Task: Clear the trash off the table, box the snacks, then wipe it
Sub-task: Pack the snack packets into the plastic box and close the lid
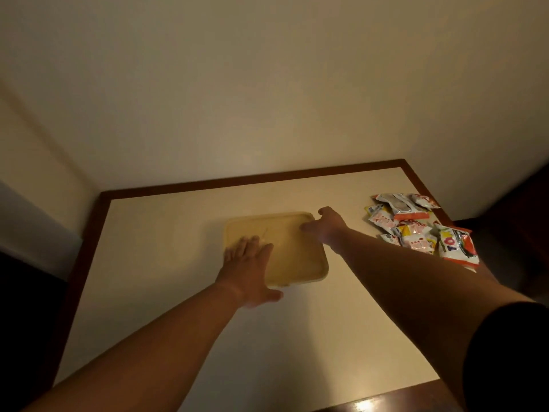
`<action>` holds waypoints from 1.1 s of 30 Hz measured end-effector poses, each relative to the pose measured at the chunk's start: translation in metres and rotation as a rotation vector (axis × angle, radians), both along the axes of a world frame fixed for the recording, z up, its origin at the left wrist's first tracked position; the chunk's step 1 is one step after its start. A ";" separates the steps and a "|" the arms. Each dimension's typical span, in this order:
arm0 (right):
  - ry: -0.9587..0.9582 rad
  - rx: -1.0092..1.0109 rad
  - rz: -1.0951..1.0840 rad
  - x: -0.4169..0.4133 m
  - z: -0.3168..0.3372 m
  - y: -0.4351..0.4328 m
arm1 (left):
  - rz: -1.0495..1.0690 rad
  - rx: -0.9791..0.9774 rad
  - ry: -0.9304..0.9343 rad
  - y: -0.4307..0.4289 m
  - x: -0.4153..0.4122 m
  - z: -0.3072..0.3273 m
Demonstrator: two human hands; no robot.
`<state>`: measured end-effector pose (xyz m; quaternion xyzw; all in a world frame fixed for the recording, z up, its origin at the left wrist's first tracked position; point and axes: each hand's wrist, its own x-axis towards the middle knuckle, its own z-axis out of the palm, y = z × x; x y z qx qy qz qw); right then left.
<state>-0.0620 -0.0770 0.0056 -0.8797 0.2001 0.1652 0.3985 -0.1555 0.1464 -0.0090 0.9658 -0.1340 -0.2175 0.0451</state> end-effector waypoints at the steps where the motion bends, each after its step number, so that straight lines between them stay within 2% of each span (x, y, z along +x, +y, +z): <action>1: 0.017 -0.009 0.004 0.004 -0.002 0.002 | -0.011 0.025 -0.018 -0.001 0.000 -0.007; 3: 0.040 -0.033 0.011 0.007 -0.005 0.004 | -0.018 0.040 -0.100 0.000 -0.002 -0.014; 6: 0.064 0.043 -0.051 0.007 -0.010 0.005 | -0.021 0.023 -0.163 0.001 -0.005 -0.020; 9: 0.074 0.116 -0.103 0.006 -0.007 0.005 | -0.034 0.030 -0.156 0.000 -0.007 -0.020; 15: -0.027 0.201 -0.127 0.003 0.006 0.004 | -0.045 -0.020 -0.115 0.003 -0.003 -0.006; 20: 0.098 0.578 -0.296 -0.002 0.018 -0.011 | -0.048 -0.205 -0.074 0.011 -0.004 0.017; 23: 0.120 0.675 -0.321 -0.006 0.014 -0.024 | -0.063 -0.329 -0.271 0.017 -0.003 0.032; 25: 0.050 0.609 -0.334 -0.009 0.011 -0.024 | -0.125 -0.360 -0.485 0.019 0.006 0.045; 27: -0.025 0.396 -0.256 -0.013 0.003 -0.023 | -0.135 -0.336 -0.637 0.021 0.019 0.060; 30: 0.009 0.128 -0.087 -0.026 -0.009 -0.017 | 0.040 -0.339 -0.637 0.025 0.047 0.080; 33: 0.043 0.016 -0.001 -0.036 -0.014 -0.013 | 0.245 -0.394 -0.626 0.035 0.072 0.087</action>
